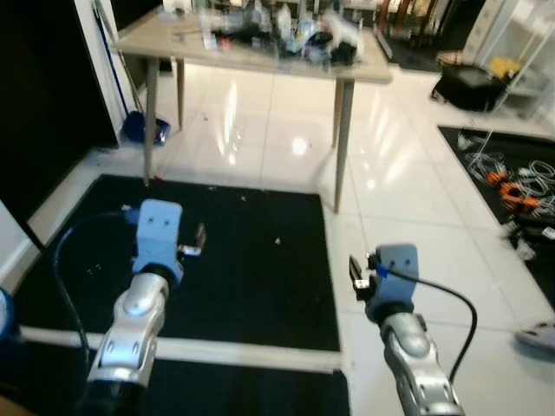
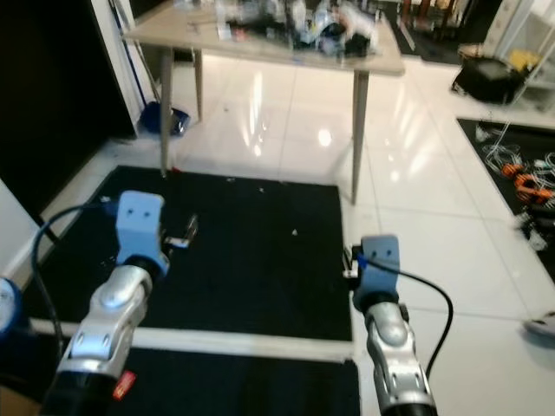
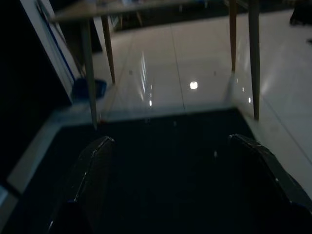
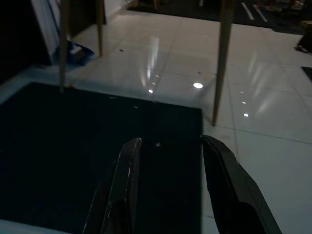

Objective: Picking trash to rubbish bin

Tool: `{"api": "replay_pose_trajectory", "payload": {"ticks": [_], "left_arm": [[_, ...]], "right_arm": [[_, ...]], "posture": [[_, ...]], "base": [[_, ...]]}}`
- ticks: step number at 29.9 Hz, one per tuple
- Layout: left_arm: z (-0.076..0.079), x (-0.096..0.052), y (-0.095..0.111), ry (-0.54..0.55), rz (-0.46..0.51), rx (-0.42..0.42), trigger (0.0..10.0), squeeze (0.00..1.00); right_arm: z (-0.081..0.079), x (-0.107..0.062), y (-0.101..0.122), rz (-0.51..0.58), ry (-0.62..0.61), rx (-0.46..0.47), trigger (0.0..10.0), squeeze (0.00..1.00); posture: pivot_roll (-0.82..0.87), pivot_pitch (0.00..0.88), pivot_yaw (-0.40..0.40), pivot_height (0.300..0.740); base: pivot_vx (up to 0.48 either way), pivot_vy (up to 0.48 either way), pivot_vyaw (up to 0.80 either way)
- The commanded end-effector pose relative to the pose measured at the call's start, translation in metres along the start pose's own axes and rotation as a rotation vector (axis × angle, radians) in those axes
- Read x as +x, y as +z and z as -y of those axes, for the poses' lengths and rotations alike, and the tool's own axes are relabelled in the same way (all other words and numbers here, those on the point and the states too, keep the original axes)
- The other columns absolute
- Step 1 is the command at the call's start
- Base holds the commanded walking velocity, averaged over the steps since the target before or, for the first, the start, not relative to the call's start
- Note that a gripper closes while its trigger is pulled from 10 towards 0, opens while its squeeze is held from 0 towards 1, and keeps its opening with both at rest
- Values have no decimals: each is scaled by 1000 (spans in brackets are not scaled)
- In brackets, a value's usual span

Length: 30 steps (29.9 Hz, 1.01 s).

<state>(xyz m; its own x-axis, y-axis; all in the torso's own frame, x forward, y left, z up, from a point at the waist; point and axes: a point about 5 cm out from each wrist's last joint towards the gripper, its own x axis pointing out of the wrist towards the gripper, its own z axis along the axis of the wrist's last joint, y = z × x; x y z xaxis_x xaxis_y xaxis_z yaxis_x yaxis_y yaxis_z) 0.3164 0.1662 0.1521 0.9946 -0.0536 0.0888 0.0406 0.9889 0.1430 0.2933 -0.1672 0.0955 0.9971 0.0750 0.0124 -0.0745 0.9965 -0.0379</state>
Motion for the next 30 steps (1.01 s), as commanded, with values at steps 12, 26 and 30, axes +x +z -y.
{"api": "replay_pose_trajectory", "payload": {"ticks": [12,26,30], "left_arm": [[3,-5,-15,14,-61,20,10000,0],[3,-5,-16,15,-64,25,10000,0],[2,-6,-16,15,-65,26,10000,0]], "right_arm": [[-4,-3,-4,-3,10,6,10000,0],[-4,-4,-7,-14,17,5,10000,0],[-3,-5,-7,-15,17,5,10000,0]], "posture": [[24,83,-60,740],[25,85,-61,740],[25,87,-60,740]], "base": [[0,0,0],[0,0,0],[0,0,0]]}}
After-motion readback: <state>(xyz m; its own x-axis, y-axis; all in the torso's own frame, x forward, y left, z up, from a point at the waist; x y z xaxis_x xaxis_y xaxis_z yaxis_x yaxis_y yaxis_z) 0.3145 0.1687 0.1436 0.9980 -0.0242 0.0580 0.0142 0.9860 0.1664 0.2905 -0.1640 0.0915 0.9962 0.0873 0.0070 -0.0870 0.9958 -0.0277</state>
